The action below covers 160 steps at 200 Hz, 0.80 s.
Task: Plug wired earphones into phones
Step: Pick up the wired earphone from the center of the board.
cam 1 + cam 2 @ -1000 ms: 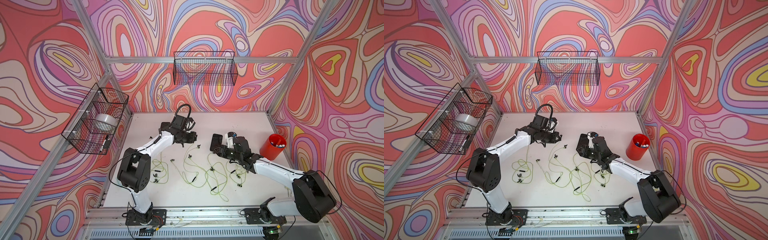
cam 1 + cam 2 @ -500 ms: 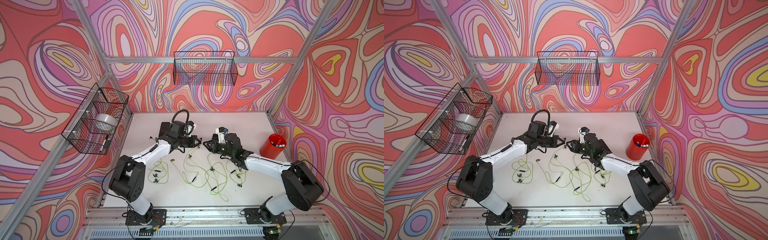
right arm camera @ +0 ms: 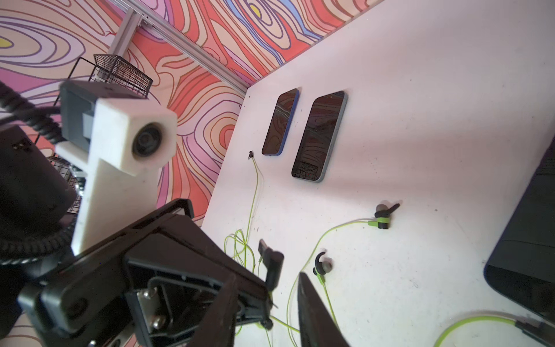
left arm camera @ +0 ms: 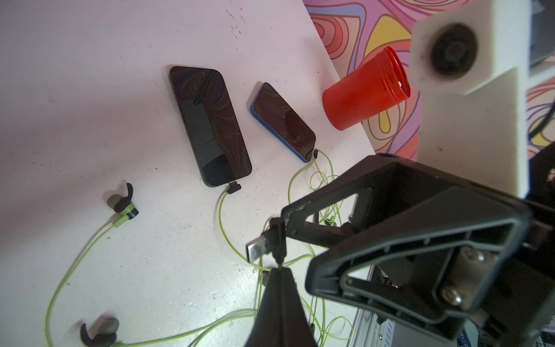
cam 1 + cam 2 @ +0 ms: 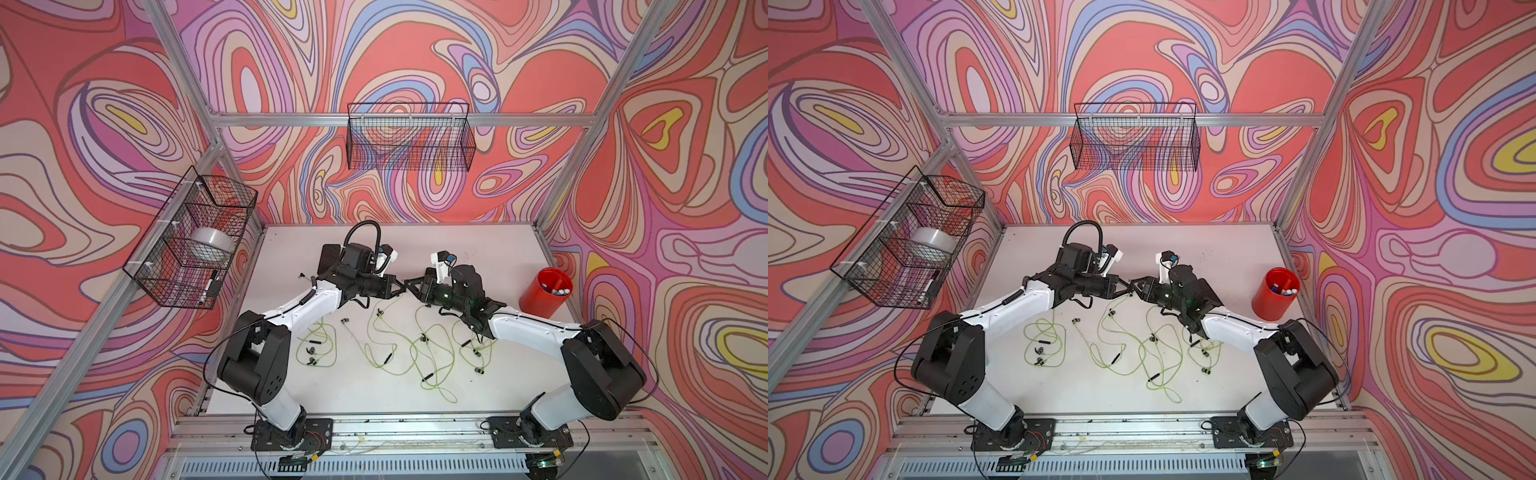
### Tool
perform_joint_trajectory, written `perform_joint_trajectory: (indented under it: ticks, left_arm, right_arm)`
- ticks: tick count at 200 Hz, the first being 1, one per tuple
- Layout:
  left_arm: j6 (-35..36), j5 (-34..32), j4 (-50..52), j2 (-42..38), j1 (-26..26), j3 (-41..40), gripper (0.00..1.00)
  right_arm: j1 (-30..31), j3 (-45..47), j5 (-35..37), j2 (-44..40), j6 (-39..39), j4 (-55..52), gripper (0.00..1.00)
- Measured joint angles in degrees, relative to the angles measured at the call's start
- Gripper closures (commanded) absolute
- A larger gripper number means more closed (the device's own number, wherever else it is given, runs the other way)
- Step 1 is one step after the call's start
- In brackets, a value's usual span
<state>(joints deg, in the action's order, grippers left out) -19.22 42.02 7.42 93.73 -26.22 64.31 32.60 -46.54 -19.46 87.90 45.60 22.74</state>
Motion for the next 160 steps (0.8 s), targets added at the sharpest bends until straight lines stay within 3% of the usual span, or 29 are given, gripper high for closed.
perform_joint_trajectory:
  ticks: [60, 126, 160]
  left_arm:
    - [1.0, 3.0, -0.6, 0.0, 0.0, -1.0, 1.0]
    - [1.0, 4.3, -1.6, 0.0, 0.0, -1.1, 1.0]
    - [1.1, 4.5, -1.6, 0.0, 0.0, -1.2, 1.0]
  right_arm:
    - [0.0, 0.0, -0.7, 0.0, 0.7, 1.3, 0.73]
    - [0.0, 0.0, -0.8, 0.7, 0.8, 0.7, 0.7]
    - [0.0, 0.0, -0.7, 1.0, 0.8, 0.5, 0.76]
